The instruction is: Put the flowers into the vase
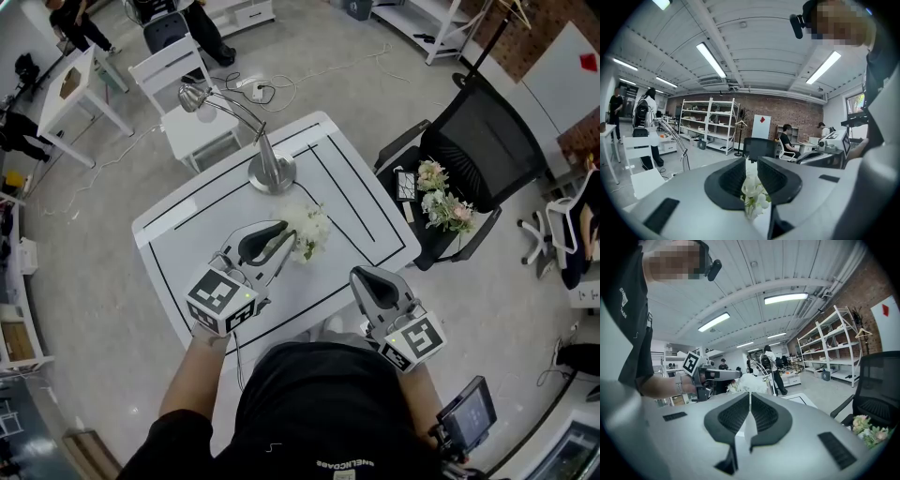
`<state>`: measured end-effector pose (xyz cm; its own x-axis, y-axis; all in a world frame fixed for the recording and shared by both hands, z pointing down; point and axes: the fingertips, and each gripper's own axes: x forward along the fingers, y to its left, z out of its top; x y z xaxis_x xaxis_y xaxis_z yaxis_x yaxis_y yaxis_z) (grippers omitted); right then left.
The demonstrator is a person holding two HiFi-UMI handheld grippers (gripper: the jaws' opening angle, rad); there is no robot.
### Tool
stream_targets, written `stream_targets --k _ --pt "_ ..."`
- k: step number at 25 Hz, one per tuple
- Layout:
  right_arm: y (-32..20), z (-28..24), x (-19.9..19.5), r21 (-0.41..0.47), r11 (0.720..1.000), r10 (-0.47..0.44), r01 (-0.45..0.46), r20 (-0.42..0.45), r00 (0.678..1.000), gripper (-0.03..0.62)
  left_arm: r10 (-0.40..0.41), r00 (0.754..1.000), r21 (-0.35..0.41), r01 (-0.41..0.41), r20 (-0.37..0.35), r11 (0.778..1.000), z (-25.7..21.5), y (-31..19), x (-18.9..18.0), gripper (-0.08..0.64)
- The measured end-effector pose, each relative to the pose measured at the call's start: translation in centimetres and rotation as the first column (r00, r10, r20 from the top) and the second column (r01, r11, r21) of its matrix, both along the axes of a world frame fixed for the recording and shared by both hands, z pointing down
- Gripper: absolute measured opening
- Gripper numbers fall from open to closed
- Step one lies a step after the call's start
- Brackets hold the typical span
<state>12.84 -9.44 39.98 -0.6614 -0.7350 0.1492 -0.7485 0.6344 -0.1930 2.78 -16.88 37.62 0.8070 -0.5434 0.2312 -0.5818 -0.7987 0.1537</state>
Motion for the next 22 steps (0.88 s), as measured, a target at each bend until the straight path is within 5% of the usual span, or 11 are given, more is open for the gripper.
stream_targets --k 14,22 --pt "0.8 -0.5 0.4 0.007 1.0 0.006 -0.006 0.001 1.0 0.006 0.002 0.999 0.017 -0.001 -0.036 1.0 -0.5 2.3 0.5 0.198" --pt "0.9 -0.7 0.7 0.008 1.0 0.012 -0.012 0.01 1.0 0.006 -0.038 0.997 0.039 0.041 -0.061 0.998 -1.3 2.7 -0.2 0.202"
